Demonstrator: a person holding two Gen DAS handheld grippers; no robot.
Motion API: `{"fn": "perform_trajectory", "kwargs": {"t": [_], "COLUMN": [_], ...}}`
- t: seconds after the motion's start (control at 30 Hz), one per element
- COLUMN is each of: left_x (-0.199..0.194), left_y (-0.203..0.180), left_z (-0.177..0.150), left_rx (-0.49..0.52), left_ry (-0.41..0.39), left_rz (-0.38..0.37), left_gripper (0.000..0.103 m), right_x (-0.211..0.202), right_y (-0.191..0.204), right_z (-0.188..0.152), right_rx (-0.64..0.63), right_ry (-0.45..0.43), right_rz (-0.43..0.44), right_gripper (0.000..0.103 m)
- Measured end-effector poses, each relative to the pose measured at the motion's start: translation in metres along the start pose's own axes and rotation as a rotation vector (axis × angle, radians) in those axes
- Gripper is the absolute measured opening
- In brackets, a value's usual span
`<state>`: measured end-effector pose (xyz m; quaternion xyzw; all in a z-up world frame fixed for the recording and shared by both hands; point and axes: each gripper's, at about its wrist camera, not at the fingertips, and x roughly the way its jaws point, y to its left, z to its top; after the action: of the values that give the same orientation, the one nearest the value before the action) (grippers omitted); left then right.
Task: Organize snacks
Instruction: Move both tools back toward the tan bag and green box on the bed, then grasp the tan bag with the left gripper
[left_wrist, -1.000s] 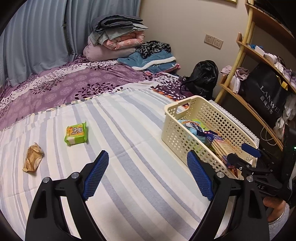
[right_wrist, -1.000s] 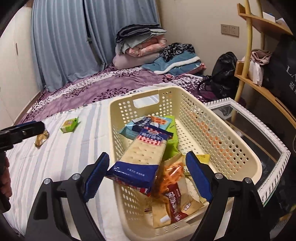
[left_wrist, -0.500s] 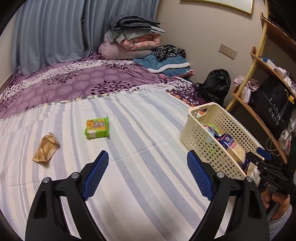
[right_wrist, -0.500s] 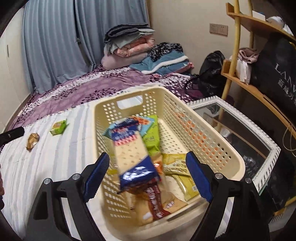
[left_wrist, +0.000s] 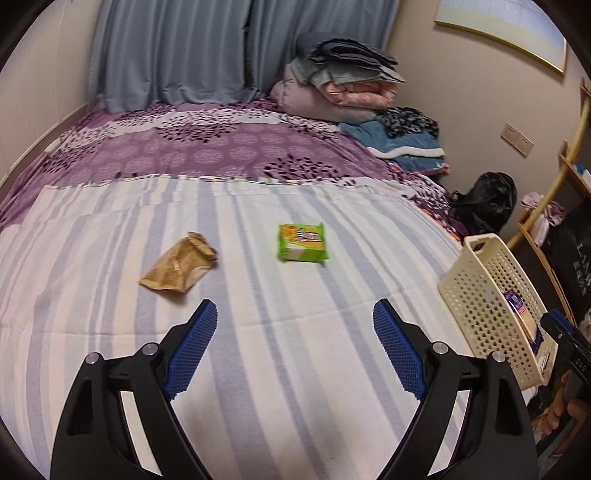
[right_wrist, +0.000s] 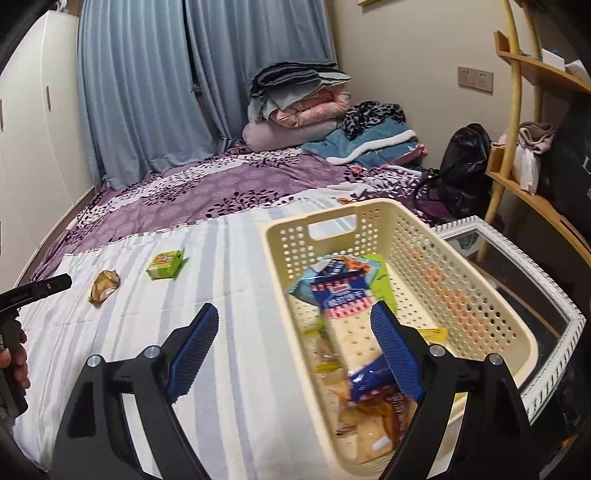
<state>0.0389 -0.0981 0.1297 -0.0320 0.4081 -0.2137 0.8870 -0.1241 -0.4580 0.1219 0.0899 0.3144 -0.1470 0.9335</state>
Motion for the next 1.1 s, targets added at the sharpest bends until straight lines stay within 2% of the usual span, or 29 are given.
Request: {"fn": "perform_trajectory", "kwargs": {"t": [0.17, 0.5, 0.7, 1.1], "left_x": [0.005, 0.032, 0.064, 0.142], "left_y": [0.032, 0.069, 0.089, 0.115], "left_z": [0.000, 0.006, 0.013, 0.030], "left_rx": [-0.048, -0.054, -0.067, -0.015], "left_ry": [0.004, 0.038, 0.081, 0.183], "left_rz": [0.037, 0.072, 0.077, 0.114], "left_gripper": [0.088, 0.088, 0.088, 0.088], "right_x": [0.007, 0.030, 0.048, 0.083], "right_y": [0.026, 0.076, 0.098, 0.126], "right_z": [-0.001, -0.011, -0.021, -0.029], "right_rx": [-0.039, -0.109, -0.137, -0.161], "right_ry": [0.020, 0.093, 0.149, 0.233], "right_rz": [0.041, 0.116, 0.156, 0.184], "right_gripper": [0.084, 0.084, 0.084, 0.084]}}
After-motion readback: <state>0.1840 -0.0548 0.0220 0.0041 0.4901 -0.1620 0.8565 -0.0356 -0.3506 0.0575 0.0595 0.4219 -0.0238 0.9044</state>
